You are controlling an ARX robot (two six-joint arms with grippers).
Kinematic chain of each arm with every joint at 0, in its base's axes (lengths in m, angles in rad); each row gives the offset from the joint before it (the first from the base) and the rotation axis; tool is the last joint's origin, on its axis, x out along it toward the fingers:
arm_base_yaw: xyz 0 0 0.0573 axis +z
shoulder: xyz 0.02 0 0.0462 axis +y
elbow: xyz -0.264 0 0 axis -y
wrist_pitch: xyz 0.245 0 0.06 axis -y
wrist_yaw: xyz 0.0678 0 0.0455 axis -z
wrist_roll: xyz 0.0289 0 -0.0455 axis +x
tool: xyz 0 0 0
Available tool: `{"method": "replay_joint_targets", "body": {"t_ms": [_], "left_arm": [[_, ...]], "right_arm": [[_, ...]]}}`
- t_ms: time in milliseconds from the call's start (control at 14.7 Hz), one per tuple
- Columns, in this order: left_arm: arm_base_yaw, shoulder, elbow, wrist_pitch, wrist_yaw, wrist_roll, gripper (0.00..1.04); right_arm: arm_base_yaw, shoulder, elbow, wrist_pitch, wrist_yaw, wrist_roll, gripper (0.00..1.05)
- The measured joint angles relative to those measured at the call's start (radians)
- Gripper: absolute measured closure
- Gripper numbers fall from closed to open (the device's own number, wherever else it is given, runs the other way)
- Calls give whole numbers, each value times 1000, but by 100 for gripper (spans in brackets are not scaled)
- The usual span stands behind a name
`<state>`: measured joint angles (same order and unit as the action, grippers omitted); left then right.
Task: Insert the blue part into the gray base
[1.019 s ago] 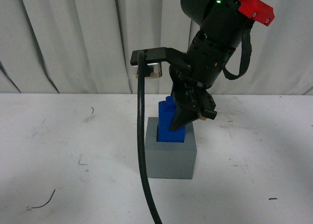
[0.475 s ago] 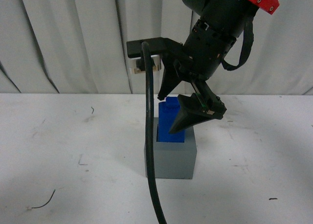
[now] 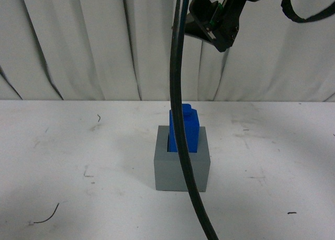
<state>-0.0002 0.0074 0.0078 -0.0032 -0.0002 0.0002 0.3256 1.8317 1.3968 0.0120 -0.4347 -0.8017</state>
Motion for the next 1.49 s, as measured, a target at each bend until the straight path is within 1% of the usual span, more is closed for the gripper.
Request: {"method": "replay_joint_targets", "body": {"t_ms": [68, 204, 272, 407, 475, 543, 611, 679, 815, 883, 951, 1086, 1494], "left_arm": [[0, 0, 0, 0, 0, 0, 7], [0, 0, 0, 0, 0, 0, 7], [0, 0, 0, 0, 0, 0, 7], [0, 0, 0, 0, 0, 0, 7], [0, 0, 0, 0, 0, 0, 7], [0, 0, 0, 0, 0, 0, 7], [0, 0, 0, 0, 0, 0, 7], [0, 0, 0, 0, 0, 0, 7], [0, 0, 0, 0, 0, 0, 7], [0, 0, 0, 0, 0, 0, 7], [0, 0, 0, 0, 0, 0, 7], [0, 0, 0, 0, 0, 0, 7], [0, 0, 0, 0, 0, 0, 7]], "right_arm": [[-13, -62, -173, 247, 108, 216, 6], [-60, -164, -429, 529, 277, 504, 6], [-100, -242, -558, 645, 333, 633, 6], [-179, -366, -731, 730, 357, 783, 6], [-224, -413, -797, 741, 362, 829, 7], [-272, -455, -878, 825, 417, 827, 16], [-337, -604, -1010, 796, 445, 815, 34], [-337, -737, -1100, 731, 442, 810, 46], [-325, -1005, -1207, 536, 434, 808, 70], [-326, -1313, -1254, 308, 435, 805, 95], [-326, -1530, -1305, 198, 435, 802, 103], [-326, -1585, -1335, 176, 435, 802, 103], [-326, -1611, -1346, 158, 435, 801, 103]]}}
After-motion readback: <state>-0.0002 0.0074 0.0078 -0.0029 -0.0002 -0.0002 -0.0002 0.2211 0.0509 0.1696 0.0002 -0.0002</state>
